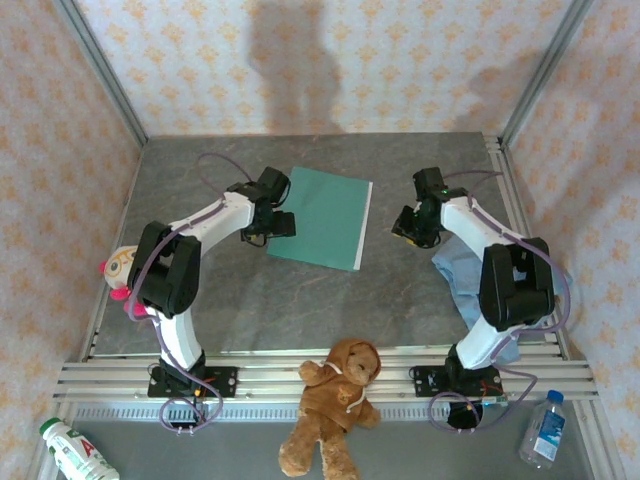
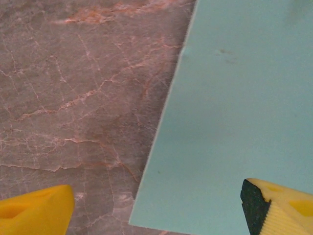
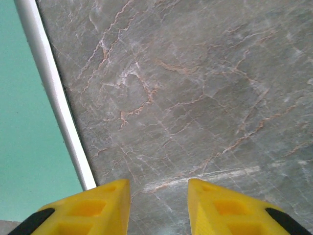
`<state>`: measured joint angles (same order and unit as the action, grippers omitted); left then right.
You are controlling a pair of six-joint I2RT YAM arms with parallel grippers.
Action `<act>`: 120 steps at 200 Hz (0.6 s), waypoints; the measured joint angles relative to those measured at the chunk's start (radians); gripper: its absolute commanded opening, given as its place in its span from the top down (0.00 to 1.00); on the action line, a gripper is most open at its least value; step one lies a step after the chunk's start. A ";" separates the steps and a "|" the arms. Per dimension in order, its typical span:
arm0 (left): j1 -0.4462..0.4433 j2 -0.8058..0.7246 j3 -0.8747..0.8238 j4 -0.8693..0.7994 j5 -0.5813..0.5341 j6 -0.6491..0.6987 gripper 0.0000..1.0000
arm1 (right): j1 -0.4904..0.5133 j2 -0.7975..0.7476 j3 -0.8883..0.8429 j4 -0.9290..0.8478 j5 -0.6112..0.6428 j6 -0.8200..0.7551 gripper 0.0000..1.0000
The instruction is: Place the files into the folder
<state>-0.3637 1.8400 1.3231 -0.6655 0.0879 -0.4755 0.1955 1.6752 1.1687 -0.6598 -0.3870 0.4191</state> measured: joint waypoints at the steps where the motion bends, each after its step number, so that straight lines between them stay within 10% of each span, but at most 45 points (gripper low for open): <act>1: 0.000 0.000 -0.001 0.002 0.002 0.000 0.10 | 0.000 0.001 0.000 0.000 0.000 0.000 0.64; 120: -0.010 0.002 -0.124 0.131 0.148 -0.127 0.10 | 0.038 0.041 0.025 0.004 -0.003 0.011 0.64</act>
<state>-0.3737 1.8416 1.1992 -0.5343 0.2363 -0.6029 0.2333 1.7161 1.1934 -0.6559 -0.3901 0.4301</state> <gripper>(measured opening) 0.898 0.357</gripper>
